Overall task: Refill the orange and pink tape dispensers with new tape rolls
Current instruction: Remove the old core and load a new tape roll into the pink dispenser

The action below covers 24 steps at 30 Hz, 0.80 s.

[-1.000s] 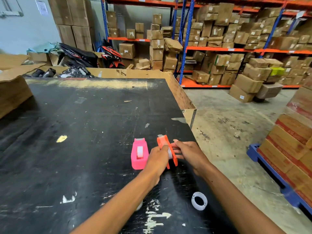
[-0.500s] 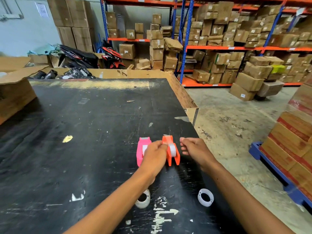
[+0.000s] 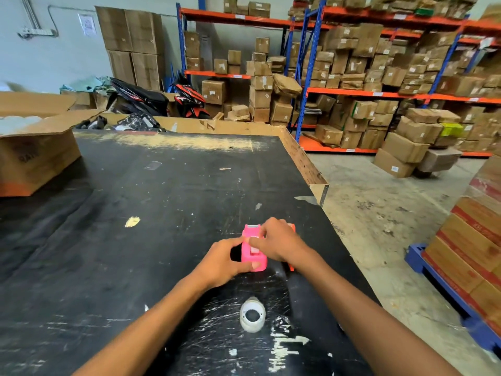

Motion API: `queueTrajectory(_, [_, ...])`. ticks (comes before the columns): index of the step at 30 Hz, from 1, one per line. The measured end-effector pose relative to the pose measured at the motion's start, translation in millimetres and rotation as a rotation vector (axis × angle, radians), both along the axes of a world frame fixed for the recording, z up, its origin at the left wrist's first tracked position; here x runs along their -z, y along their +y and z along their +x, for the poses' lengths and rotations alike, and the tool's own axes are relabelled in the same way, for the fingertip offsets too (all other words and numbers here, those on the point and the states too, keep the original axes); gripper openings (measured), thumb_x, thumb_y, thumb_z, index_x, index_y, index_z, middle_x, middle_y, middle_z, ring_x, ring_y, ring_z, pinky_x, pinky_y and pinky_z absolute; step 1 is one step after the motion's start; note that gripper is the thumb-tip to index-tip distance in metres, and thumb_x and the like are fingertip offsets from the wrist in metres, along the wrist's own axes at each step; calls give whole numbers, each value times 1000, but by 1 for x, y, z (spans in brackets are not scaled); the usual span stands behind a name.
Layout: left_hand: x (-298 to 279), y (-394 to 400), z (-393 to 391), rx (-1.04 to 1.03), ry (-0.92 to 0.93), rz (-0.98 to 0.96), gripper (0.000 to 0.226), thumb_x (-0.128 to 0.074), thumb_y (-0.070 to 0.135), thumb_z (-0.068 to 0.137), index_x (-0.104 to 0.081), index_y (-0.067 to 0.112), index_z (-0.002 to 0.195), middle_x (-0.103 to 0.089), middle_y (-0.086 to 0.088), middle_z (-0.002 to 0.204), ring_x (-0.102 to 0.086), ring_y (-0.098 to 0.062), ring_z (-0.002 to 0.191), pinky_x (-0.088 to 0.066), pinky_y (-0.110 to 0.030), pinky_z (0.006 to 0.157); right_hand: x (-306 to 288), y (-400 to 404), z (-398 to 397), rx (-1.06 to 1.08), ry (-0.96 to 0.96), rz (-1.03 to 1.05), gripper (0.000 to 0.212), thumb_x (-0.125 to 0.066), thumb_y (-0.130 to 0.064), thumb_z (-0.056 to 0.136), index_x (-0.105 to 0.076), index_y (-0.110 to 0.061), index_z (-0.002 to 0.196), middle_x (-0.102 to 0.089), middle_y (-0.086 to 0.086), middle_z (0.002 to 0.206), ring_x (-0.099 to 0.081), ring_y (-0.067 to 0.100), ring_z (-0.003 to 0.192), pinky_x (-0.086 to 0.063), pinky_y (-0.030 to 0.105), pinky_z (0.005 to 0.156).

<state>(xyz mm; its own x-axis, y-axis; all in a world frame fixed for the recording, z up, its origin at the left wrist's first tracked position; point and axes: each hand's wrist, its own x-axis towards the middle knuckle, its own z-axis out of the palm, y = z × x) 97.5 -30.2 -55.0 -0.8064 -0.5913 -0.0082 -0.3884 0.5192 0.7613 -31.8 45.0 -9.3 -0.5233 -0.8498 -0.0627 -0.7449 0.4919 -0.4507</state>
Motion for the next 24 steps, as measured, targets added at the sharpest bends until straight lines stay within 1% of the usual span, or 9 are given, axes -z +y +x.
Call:
queueTrajectory(2, [4, -3, 1, -10, 2, -53, 56, -77, 54, 66, -65, 35, 118, -75, 13, 105, -65, -2, 95, -50, -34, 95, 2, -2, 8, 38, 82, 21, 29, -61, -33, 84, -54, -8, 70, -59, 19, 86, -56, 35, 82, -38, 33, 64])
queueTrajectory(5, [14, -7, 1, -26, -7, -109, 71, -69, 71, 59, -60, 40, 122, -74, 13, 112, -65, -16, 112, -51, -40, 95, 3, -1, 19, 67, 211, -24, 30, -57, -28, 88, -58, -2, 101, -62, 21, 113, -58, 40, 105, -40, 38, 73])
queueTrajectory(7, [19, -12, 1, -25, -17, -138, 76, -66, 75, 58, -57, 40, 125, -72, 10, 117, -63, -18, 116, -51, -42, 95, 4, -1, 27, 68, 260, -76, 28, -57, -25, 87, -59, -1, 100, -64, 22, 112, -59, 41, 106, -43, 39, 76])
queueTrajectory(9, [12, -10, 4, -17, -31, -162, 72, -67, 69, 60, -57, 40, 126, -72, 8, 117, -64, -19, 113, -52, -43, 92, 7, 2, 31, 55, 277, -109, 21, -55, -24, 88, -57, -4, 82, -66, 23, 107, -59, 40, 101, -39, 40, 71])
queueTrajectory(11, [3, -4, 6, -9, -44, -166, 62, -70, 60, 64, -59, 40, 121, -75, 6, 106, -66, -20, 101, -53, -40, 87, 13, 8, 35, 67, 267, -131, 32, -51, -22, 89, -39, -9, 62, -67, 23, 102, -58, 38, 89, -30, 37, 65])
queueTrajectory(14, [-2, -1, 8, -25, -61, -152, 51, -71, 53, 67, -63, 38, 115, -75, 1, 96, -65, -24, 93, -53, -39, 80, 15, 16, 39, 67, 255, -275, 25, -49, -24, 89, -43, -8, 70, -68, 20, 95, -58, 36, 86, -27, 34, 64])
queueTrajectory(18, [1, 0, 11, 10, -54, -127, 67, -73, 59, 63, -57, 37, 124, -72, 13, 111, -65, -13, 99, -51, -38, 93, 11, 31, 34, 108, 101, -492, 27, -59, -37, 84, -63, -10, 81, -69, 3, 82, -61, 23, 82, -46, 35, 65])
queueTrajectory(21, [-4, 6, 15, -40, 63, -78, 81, -78, 25, 74, -38, 21, 145, -41, 19, 132, -46, -6, 124, -31, -19, 106, 10, 45, 26, 87, -82, -576, 25, -68, -39, 80, -67, -13, 79, -65, -1, 83, -62, 15, 75, -53, 36, 70])
queueTrajectory(24, [-20, 17, 22, -238, 373, 190, 52, -67, 7, 85, -54, 21, 133, -60, 2, 127, -59, -15, 113, -45, -24, 99, 5, 57, 24, 31, -177, -652, 20, -73, -31, 80, -67, -13, 76, -67, 0, 82, -58, 7, 68, -48, 19, 62])
